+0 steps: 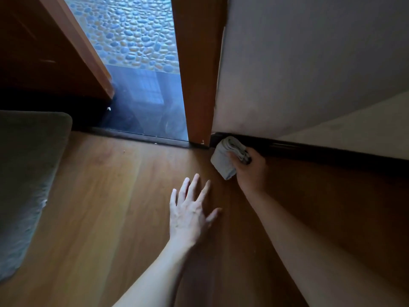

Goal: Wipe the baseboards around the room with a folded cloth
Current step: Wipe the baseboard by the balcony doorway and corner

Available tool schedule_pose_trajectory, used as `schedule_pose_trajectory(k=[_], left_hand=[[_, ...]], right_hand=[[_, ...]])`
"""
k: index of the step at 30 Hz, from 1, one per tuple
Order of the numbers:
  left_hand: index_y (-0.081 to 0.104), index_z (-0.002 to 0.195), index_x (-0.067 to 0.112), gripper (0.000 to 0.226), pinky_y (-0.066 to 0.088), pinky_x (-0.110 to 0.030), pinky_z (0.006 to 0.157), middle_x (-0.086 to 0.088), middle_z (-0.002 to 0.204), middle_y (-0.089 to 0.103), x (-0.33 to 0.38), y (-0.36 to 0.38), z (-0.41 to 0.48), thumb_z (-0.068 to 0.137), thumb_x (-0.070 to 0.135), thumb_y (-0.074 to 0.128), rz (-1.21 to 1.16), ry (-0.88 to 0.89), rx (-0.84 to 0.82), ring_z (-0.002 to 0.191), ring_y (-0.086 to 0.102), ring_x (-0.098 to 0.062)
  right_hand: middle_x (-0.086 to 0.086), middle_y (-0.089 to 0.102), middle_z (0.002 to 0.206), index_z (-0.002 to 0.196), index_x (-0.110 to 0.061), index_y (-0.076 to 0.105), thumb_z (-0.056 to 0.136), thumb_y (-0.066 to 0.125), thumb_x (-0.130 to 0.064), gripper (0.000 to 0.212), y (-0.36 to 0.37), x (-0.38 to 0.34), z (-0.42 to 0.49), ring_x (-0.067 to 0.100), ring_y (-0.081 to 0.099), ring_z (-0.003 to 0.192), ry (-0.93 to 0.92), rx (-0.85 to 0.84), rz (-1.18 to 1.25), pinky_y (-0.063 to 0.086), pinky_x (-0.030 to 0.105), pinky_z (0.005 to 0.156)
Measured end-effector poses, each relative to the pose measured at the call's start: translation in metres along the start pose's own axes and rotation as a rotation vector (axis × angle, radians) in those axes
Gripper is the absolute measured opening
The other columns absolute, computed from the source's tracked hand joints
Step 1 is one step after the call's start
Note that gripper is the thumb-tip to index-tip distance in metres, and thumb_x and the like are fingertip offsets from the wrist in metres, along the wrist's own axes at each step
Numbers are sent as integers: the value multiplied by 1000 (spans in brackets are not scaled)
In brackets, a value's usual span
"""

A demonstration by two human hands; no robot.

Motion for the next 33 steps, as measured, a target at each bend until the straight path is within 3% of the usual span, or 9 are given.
schedule_pose_trajectory(k=[3,7,16,20,26,33], left_hand=[[-5,158,47,78,-2,-52,125,4,169,-16,-1,10,0,93,79,21,6,5,11,155,-17,-22],[9,159,47,75,7,-54,124,2,170,1,-5,19,-1,92,79,20,2,27,99,157,-2,-23],[32,155,44,73,15,-55,119,0,166,26,-7,33,-1,91,78,31,22,47,207,154,21,-25],[33,154,43,72,15,-55,120,-1,165,28,-7,35,-1,90,77,34,22,49,230,153,23,-25],[36,153,42,72,16,-57,118,-1,164,30,-8,37,-1,90,77,33,37,53,259,153,23,-26],[35,153,43,71,14,-57,120,-1,164,30,-8,36,0,89,77,32,19,44,259,153,20,-26]], right_hand=[[-2,71,108,111,-16,70,87,73,-38,33,6,6,0,11,64,99,-48,40,-73,52,27,84],[2,72,111,113,-16,72,85,74,-38,36,13,6,5,17,66,103,-51,116,-105,54,35,88],[1,74,109,111,-16,74,85,75,-39,34,29,-5,4,15,68,99,-136,164,-175,50,24,82],[4,73,110,113,-14,73,87,75,-34,33,24,0,-1,17,68,99,-101,258,-161,46,21,78],[4,73,107,109,-16,74,86,73,-38,32,34,-6,2,22,69,95,-158,246,-243,50,26,74],[4,72,109,109,-15,74,87,73,-35,30,39,-11,-1,21,69,97,-141,240,-256,42,21,72]])
Point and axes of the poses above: each hand's wrist, its own z-axis towards the middle knuckle, its own y-axis out of the palm, x = y × z, the point moved 3 cm from there along z, towards the middle knuckle
